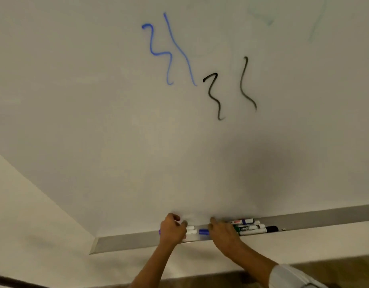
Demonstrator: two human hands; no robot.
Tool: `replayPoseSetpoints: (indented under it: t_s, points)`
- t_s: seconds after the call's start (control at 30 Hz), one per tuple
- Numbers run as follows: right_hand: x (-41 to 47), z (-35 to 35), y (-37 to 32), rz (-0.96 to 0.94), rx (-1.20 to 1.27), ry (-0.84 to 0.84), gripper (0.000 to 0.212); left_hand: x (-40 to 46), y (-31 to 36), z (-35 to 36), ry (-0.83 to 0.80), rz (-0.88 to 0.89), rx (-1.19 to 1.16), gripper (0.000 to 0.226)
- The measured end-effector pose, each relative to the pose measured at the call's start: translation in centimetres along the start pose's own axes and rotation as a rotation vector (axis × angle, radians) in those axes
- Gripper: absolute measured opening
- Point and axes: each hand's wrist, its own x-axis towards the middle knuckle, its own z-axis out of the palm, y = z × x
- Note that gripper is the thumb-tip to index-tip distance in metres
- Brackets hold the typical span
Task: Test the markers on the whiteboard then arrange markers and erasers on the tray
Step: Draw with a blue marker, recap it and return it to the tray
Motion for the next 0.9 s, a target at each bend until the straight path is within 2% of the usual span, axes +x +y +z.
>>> replayPoseSetpoints:
  t_s: [0.13,0.2,0.3,0.4,0.47,0.53,0.6,0.67,0.8,0.9]
  points:
    - [-1.1,-2.2,1.4,0.078,0.182,0.188,0.031,-0.4,4.2,-2.4,-0.138,0.158,0.067,0.015]
    - [-2.3,-5.7,2.9,0.166,0.409,0.287,0.022,-1.3,7.4,-3.4,-0.259,0.222,0.112,0.023]
    - [-4.3,-11.7,5.0,0.236,0.710,0.579,0.012,-3.1,12.0,-4.5,-0.336,0.308,0.122,0.033]
    - [-6.5,-17.3,6.7,0.248,1.105,0.903,0.024,-6.0,16.4,-4.7,-0.336,0.384,-0.039,0.035]
    - [-7.6,-20.3,7.3,0.229,1.405,1.085,0.021,-8.3,19.1,-4.4,-0.316,0.399,-0.266,0.035]
    - [-8.4,-22.6,7.1,0.185,1.726,1.185,0.020,-10.4,21.5,-3.9,-0.292,0.419,-0.545,0.040]
    - [-9.0,-24.1,6.6,0.164,1.969,1.194,0.028,-12.2,23.4,-3.6,-0.292,0.449,-0.802,0.044]
    - [-9.6,-25.3,5.6,0.143,2.069,1.172,0.032,-13.5,24.8,-3.5,-0.295,0.484,-0.946,0.045]
    - [-10.1,-26.7,4.4,0.001,2.107,1.063,0.025,-15.0,26.1,-3.6,-0.267,0.555,-1.027,0.042]
    - [-10.6,-26.9,4.7,-0.185,2.109,0.981,0.022,-15.5,26.6,-4.3,-0.260,0.619,-1.027,0.039]
